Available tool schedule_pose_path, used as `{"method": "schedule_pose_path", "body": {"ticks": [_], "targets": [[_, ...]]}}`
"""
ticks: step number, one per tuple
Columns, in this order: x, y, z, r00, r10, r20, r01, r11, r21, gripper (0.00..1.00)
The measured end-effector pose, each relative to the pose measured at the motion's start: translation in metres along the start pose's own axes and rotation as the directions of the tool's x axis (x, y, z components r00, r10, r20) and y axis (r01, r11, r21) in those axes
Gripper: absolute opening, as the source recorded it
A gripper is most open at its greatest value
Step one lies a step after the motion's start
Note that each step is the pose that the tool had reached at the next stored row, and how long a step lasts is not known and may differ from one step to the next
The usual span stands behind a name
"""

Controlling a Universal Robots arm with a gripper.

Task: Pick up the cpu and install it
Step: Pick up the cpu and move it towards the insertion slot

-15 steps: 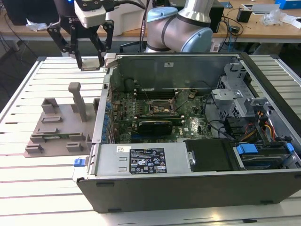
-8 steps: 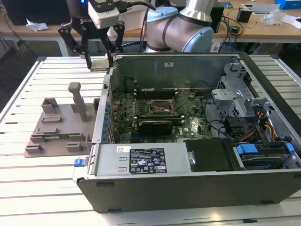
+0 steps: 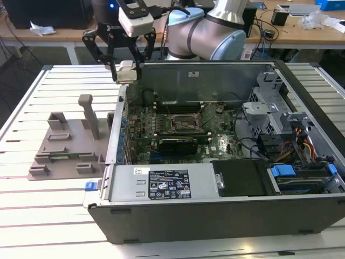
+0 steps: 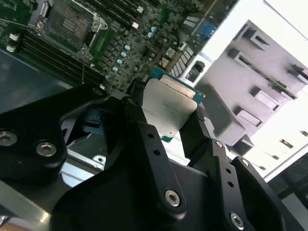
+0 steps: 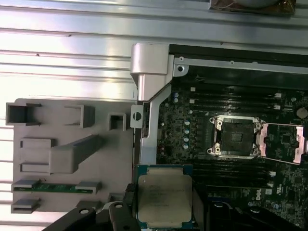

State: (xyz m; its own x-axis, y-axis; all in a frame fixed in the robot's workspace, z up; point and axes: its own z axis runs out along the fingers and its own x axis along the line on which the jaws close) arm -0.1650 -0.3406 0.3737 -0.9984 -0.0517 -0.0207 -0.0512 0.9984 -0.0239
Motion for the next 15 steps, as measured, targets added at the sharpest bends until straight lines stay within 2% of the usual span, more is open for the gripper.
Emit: {"method": "schedule_pose_path", "body": {"ticks": [2, 15], "targets": [[-0.0091, 0.0, 0.0028, 1.0, 0.0, -0.0008, 0.0, 1.0, -0.0001, 0.55], [-0.0341, -0.0011, 0.0096, 1.0, 0.0, -0.0012, 0.0, 1.0, -0.0001, 0.55]]}}
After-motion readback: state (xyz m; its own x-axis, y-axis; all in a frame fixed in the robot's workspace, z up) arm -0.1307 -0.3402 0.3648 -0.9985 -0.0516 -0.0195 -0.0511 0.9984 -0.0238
